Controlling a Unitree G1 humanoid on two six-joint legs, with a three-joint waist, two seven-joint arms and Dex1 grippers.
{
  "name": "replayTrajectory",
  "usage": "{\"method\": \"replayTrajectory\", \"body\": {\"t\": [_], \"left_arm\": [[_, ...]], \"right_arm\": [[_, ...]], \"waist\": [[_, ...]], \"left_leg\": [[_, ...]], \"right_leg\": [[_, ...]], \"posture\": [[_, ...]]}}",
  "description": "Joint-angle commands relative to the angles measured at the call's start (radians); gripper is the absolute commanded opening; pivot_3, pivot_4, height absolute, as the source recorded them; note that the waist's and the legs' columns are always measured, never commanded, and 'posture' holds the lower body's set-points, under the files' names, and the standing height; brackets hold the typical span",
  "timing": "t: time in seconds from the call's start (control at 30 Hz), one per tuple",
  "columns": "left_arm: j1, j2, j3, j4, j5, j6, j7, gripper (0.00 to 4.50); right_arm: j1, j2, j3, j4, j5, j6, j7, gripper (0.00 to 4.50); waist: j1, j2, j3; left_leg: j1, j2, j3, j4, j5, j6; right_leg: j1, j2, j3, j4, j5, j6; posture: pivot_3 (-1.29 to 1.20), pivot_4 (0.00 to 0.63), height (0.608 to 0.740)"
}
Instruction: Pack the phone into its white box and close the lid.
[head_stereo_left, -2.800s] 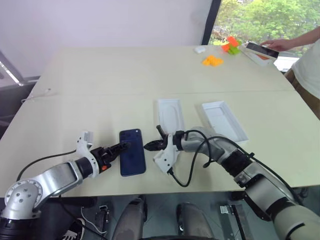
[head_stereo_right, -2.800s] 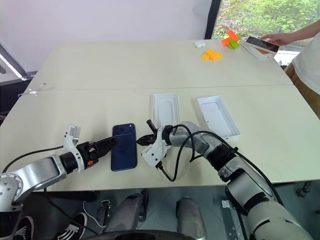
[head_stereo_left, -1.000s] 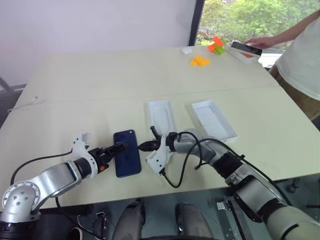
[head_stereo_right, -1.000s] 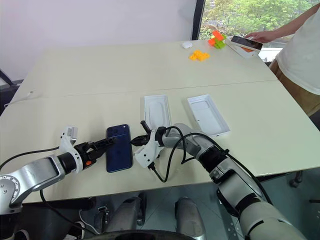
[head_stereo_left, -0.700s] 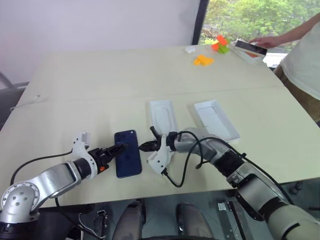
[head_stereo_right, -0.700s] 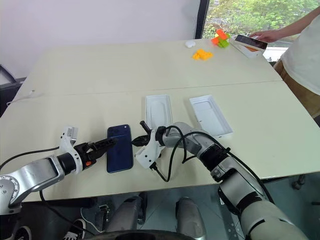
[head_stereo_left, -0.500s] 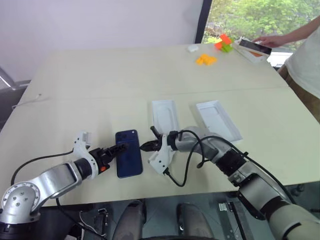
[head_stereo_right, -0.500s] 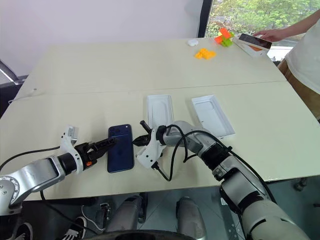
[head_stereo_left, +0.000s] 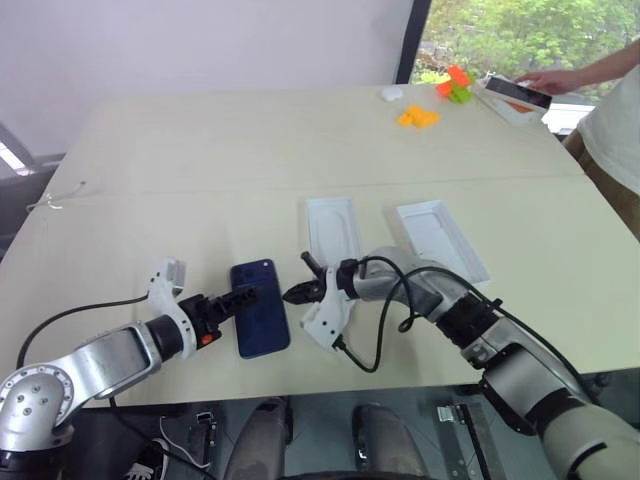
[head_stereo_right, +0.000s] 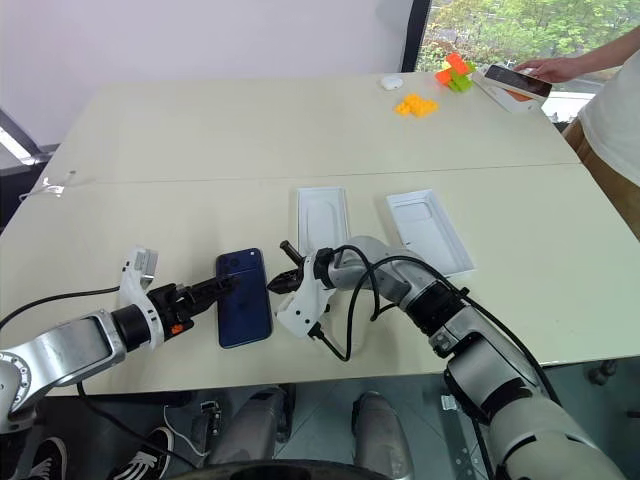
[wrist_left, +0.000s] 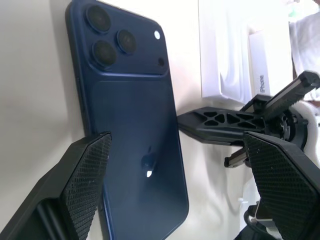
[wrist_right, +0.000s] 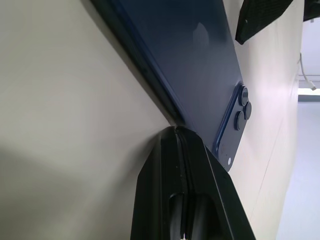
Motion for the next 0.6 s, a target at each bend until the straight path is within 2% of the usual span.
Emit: {"method": "replayTrajectory", "body": {"t": [0.03,0.23,0.47,0.6], "left_arm": [[0.023,0.03,0.036,-0.024,-0.019,0.006,-0.018,4.41],[0.055,0.074,0.057,0.004,-0.019,0.022,-0.033,4.41],[0.04,0.005,-0.029,0.026,-0.019,-0.013,0.018,4.41],[0.0,-0.019,-0.071,0.044,-0.019,-0.019,0.04,4.41]], "right_arm": [[-0.001,-0.006,0.002,-0.036,0.023,-0.003,0.014,0.0],[0.007,0.007,0.012,-0.03,0.032,0.003,0.014,0.0],[0.015,0.026,0.042,-0.002,0.007,-0.001,0.001,0.0],[0.002,0.076,0.064,0.04,-0.008,0.01,-0.018,0.0]], "waist": [[-0.001,0.0,0.0],[-0.001,0.0,0.0],[0.0,0.0,0.0],[0.0,0.0,-0.001]], "left_leg": [[0.0,0.0,0.0,0.0,0.0,0.0],[0.0,0.0,0.0,0.0,0.0,-0.001],[0.001,0.0,0.0,0.0,0.0,-0.001],[0.005,0.001,0.0,0.001,0.001,-0.002]], "right_leg": [[0.0,0.0,0.0,0.0,0.0,0.0],[0.0,0.001,0.0,0.001,0.0,0.0],[0.0,0.002,0.0,0.002,0.0,0.0],[0.004,0.003,0.0,0.003,0.0,0.0]], "posture": [[0.0,0.15,0.74],[0.0,0.15,0.74],[0.0,0.15,0.74],[0.0,0.15,0.74]]}}
